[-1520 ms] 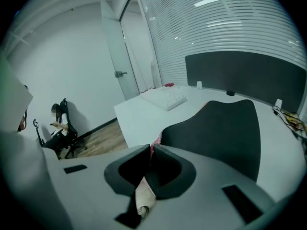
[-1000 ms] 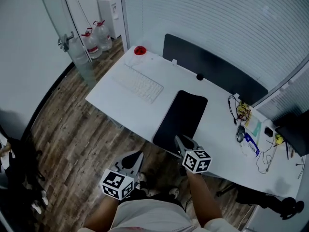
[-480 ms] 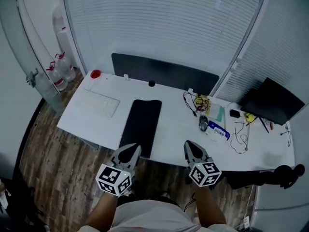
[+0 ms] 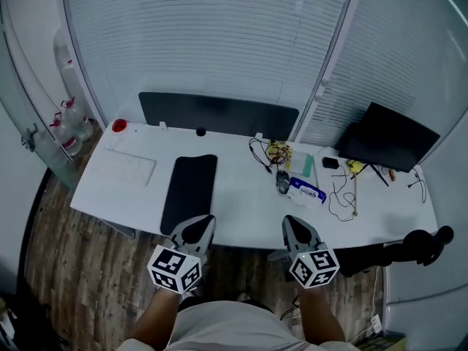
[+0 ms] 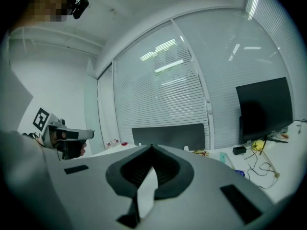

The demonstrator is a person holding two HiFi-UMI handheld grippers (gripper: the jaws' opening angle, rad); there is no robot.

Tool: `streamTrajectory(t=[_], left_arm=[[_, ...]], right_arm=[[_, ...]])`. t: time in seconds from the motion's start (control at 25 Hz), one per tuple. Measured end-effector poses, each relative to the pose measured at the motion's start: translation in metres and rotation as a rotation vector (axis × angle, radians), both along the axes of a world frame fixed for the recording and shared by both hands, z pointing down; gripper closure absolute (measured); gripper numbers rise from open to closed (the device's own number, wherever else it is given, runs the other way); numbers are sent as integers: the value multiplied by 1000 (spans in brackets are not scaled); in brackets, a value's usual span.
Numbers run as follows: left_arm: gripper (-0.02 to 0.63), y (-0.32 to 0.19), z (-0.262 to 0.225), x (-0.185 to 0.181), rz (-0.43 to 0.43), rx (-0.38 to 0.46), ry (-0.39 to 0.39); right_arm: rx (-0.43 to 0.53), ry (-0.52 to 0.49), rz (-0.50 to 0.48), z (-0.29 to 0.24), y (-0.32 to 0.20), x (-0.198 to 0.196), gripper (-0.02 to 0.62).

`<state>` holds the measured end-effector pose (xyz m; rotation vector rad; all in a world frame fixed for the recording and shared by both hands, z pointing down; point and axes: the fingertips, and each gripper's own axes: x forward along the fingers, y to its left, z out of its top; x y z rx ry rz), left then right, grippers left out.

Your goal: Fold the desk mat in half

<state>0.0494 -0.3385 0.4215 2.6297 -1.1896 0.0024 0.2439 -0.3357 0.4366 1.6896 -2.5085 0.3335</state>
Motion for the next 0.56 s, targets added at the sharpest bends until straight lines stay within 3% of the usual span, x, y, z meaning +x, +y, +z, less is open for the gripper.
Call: streamTrajectory(t=[0.56], left_arm=[[595,6,8,8,18,3,-35]], right_arm=[[99,54,22,-29,18,-8,543]])
